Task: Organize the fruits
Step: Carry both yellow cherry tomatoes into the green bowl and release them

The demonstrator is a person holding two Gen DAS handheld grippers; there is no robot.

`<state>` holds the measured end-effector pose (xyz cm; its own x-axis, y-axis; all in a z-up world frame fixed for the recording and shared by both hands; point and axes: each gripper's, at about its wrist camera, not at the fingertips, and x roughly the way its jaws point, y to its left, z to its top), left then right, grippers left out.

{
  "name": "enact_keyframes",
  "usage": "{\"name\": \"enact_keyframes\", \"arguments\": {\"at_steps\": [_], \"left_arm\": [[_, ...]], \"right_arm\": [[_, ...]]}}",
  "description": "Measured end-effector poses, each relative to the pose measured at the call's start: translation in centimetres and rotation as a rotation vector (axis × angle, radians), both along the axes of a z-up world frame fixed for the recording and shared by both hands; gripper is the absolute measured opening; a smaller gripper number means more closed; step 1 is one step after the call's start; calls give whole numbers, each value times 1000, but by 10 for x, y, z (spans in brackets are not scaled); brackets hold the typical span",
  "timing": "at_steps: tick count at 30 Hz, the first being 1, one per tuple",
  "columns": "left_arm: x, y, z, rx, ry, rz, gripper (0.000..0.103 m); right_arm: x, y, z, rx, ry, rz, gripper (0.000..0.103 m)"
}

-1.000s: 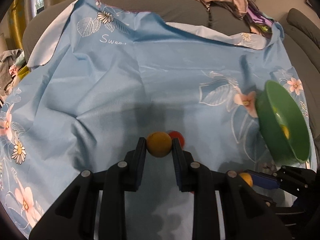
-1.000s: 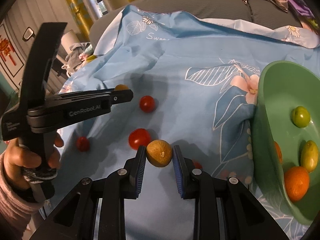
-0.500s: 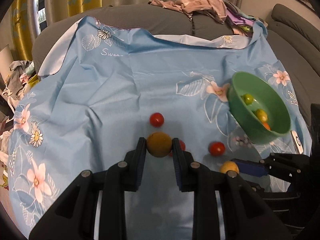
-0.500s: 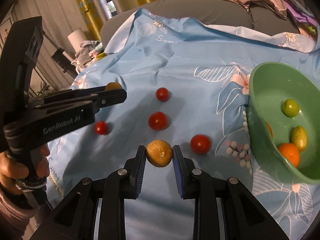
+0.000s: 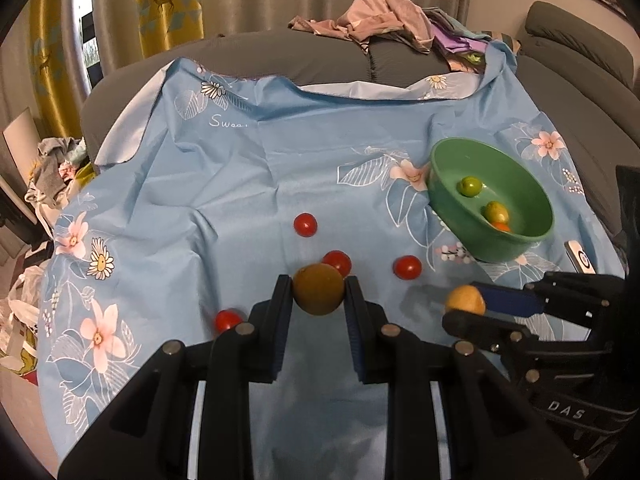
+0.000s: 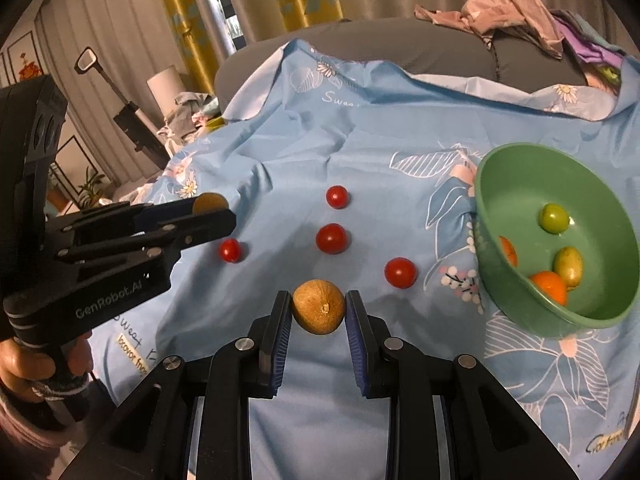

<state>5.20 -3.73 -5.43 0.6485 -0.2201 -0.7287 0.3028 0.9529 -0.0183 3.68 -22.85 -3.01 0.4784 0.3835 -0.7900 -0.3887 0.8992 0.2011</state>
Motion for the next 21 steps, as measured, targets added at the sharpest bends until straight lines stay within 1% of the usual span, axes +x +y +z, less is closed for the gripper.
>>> {"name": "enact_keyframes", "arguments": {"at_steps": [10,21], "left_arm": [[-15,-13,12,11,-27,-25,26],[-20,-34,21,26,-48,-61,26]], "right_arm": [[-15,-7,15,20,-44,-10,28],[-20,-21,26,43,-78,-37,28]]}}
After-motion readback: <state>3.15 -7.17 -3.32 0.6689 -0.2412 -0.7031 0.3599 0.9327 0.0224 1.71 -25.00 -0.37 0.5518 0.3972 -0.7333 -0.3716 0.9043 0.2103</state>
